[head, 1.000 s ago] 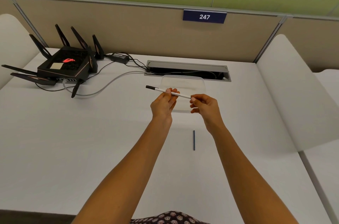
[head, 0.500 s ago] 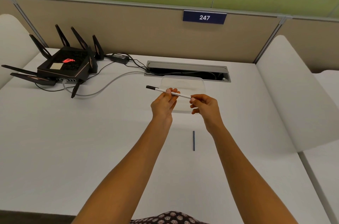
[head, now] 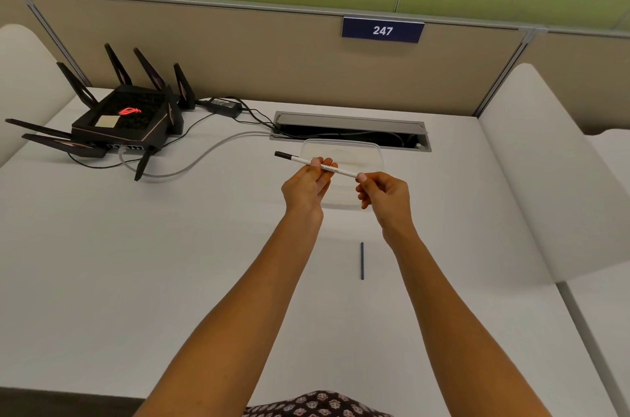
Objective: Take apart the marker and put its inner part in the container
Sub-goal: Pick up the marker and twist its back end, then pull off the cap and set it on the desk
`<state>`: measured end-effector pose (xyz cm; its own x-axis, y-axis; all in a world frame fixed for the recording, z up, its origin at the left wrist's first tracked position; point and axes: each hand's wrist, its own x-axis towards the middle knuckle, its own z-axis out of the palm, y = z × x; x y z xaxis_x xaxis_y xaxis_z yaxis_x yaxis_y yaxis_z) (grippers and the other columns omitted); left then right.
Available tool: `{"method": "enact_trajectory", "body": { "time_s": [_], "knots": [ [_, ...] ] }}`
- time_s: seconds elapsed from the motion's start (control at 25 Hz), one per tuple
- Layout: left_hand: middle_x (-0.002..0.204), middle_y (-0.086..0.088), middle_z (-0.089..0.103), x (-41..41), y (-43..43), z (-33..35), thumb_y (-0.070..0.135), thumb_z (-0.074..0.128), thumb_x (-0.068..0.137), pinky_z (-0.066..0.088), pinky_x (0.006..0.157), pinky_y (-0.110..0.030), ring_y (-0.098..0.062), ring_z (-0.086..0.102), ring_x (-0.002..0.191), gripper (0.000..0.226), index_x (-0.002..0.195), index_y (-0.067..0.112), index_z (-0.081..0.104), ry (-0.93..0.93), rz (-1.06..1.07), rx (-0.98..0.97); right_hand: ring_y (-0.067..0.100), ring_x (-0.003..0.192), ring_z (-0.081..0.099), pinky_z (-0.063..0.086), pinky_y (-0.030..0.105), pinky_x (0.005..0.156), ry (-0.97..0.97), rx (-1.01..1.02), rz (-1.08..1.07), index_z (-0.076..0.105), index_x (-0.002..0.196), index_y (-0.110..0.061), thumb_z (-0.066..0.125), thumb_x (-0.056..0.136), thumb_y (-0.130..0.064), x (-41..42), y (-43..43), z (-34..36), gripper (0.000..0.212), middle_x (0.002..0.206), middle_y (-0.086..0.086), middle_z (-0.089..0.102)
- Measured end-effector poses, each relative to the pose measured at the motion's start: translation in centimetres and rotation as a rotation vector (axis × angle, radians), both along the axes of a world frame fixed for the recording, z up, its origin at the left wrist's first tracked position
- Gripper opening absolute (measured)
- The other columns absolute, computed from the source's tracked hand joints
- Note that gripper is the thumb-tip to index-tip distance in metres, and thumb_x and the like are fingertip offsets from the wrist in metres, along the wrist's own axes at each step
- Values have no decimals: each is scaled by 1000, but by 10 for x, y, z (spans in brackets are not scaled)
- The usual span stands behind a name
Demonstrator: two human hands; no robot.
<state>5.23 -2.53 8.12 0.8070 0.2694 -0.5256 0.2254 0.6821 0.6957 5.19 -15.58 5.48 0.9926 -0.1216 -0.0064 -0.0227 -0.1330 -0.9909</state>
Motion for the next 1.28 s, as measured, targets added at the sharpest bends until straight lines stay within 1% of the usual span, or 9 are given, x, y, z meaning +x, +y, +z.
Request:
{"method": "enact_trajectory", "body": {
  "time_s": [0.16, 0.28, 0.36, 0.52, 0.64, 0.76, 0.84, 1.08, 1.28],
  "knots": [
    [70, -3, 71, 10, 37, 8, 11, 55, 97, 57, 63, -21, -9, 70, 56, 14, 86, 7, 62, -31, 186, -151, 10, 47, 53, 49, 21, 48, -46, 168, -212, 70, 80, -13, 62, 92, -11, 0, -47, 1, 14, 63, 5, 61],
    [84, -5, 74, 20, 91, 12, 17, 59, 95, 58, 77, -26, -13, 74, 74, 13, 95, 6, 67, -54, 227, -41, 13, 53, 58, 50, 26, 53, -29, 125, -304, 73, 89, -9, 68, 87, -19, -2, -109, -3, 11, 68, 5, 65],
    [83, -3, 77, 19, 92, 10, 20, 61, 94, 57, 79, -28, -16, 75, 83, 15, 95, 7, 70, -69, 172, -5, 12, 57, 58, 51, 28, 56, 47, 53, -302, 75, 91, -13, 69, 85, -19, -5, -115, -18, 10, 69, 2, 66],
    [86, -4, 77, 10, 58, -1, 19, 61, 93, 56, 77, -29, -17, 74, 85, 13, 93, 9, 70, -58, 66, -36, 15, 59, 60, 52, 29, 57, 194, 43, -342, 76, 92, -11, 67, 83, -10, -19, -94, -60, 13, 69, 4, 67],
    [86, -4, 77, 3, 58, -14, 19, 62, 93, 55, 81, -30, -17, 74, 84, 13, 93, 9, 70, -27, 55, -31, 13, 59, 65, 54, 29, 57, 289, -94, -342, 75, 90, -9, 67, 80, -10, -35, -100, -88, 13, 69, 1, 71],
    [80, -3, 77, 0, 57, -19, 19, 63, 92, 55, 82, -30, -16, 75, 82, 13, 92, 9, 70, -15, 49, -36, 20, 68, 66, 58, 40, 69, 355, -219, -317, 74, 86, -8, 68, 80, -11, -43, -103, -102, 9, 71, 0, 70],
    [80, -3, 77, 0, 56, -21, 19, 63, 92, 55, 82, -30, -16, 75, 83, 12, 92, 9, 70, -16, 41, -35, 23, 77, 67, 58, 42, 77, 376, -297, -284, 73, 85, -15, 69, 81, -13, -47, -103, -109, 6, 78, 0, 71],
    [81, -2, 78, -1, 53, -23, 21, 63, 92, 54, 81, -30, -17, 75, 83, 14, 94, 9, 70, -20, 4, -26, 20, 79, 62, 46, 29, 70, 441, -483, -226, 75, 94, -12, 64, 83, -10, -54, -97, -123, 16, 93, 7, 72],
    [82, -2, 78, -3, 54, -28, 21, 62, 92, 54, 81, -31, -16, 75, 82, 15, 97, 9, 70, -19, -11, -22, 20, 83, 61, 49, 30, 76, 447, -529, -214, 74, 98, -10, 63, 83, -8, -59, -96, -129, 18, 97, 8, 72]
  ]
}}
